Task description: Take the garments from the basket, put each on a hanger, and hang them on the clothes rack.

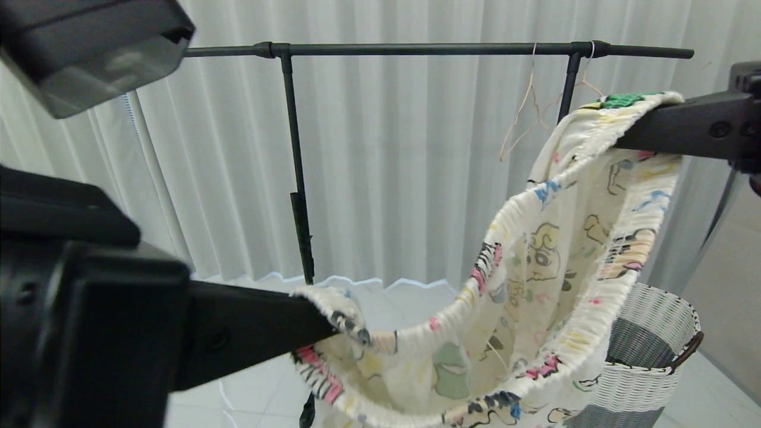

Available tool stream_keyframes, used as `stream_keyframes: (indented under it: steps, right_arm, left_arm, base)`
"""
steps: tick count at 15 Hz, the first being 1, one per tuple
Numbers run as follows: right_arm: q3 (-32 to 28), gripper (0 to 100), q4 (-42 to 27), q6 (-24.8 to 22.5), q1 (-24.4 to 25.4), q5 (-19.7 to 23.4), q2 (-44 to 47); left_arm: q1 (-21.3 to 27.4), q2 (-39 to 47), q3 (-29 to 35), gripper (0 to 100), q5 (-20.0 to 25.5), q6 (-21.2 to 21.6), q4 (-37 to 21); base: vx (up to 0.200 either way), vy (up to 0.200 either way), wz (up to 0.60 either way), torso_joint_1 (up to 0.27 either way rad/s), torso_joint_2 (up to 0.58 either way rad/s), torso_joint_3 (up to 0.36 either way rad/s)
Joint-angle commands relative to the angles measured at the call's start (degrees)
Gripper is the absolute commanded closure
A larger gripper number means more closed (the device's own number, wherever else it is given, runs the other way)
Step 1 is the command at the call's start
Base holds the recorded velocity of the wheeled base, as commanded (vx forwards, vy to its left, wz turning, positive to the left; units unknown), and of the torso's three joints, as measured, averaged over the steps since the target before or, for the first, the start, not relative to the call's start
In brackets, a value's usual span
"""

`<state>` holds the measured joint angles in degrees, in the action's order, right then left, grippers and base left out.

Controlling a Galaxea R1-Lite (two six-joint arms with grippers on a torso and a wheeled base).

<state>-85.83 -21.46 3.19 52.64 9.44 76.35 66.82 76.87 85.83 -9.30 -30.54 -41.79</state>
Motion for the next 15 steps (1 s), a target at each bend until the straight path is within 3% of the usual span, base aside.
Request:
stream_keyframes:
  steps: [1, 5, 6, 8, 13, 15]
  right_arm:
    - [0.0, 100, 0.3, -0.1, 0.4, 0.1, 2.3]
    - [0.1, 100, 0.0, -0.1, 0.1, -0.2, 1.6]
    - [0.5, 100, 0.0, -0.1, -0.8, -0.3, 0.8]
    - [1.8, 100, -0.3, -0.1, -2.8, -0.5, -1.6]
    - [2.6, 100, -11.9, -0.1, -4.6, -0.5, -7.2]
    - [3.6, 100, -10.1, -0.9, -4.6, -0.6, -5.5]
  left_arm:
    - [3.0, -2.4, -0.1, 100, 0.0, -0.6, 0.0]
    - [3.0, -3.9, -2.9, 100, -0.6, 0.0, 0.0]
    - [1.9, -4.3, -4.8, 100, -3.7, 2.9, 0.0]
    - [-2.1, -4.4, -5.2, 100, -7.7, 6.8, 0.6]
    - [-16.7, 0.0, -4.4, 100, -7.4, 18.1, 13.0]
    - [-18.3, 1.1, -3.9, 100, -6.2, 19.6, 13.4]
  base:
    - [0.0, 0.0, 0.0, 0.0, 0.0, 0.0]
    - [0.0, 0.0, 0.0, 0.0, 0.0, 0.0]
    - [0.0, 0.0, 0.0, 0.0, 0.0, 0.0]
    - [0.0, 0.0, 0.0, 0.0, 0.0, 0.0]
    - [0.0, 0.0, 0.0, 0.0, 0.0, 0.0]
    - [0.0, 0.0, 0.0, 0.0, 0.0, 0.0]
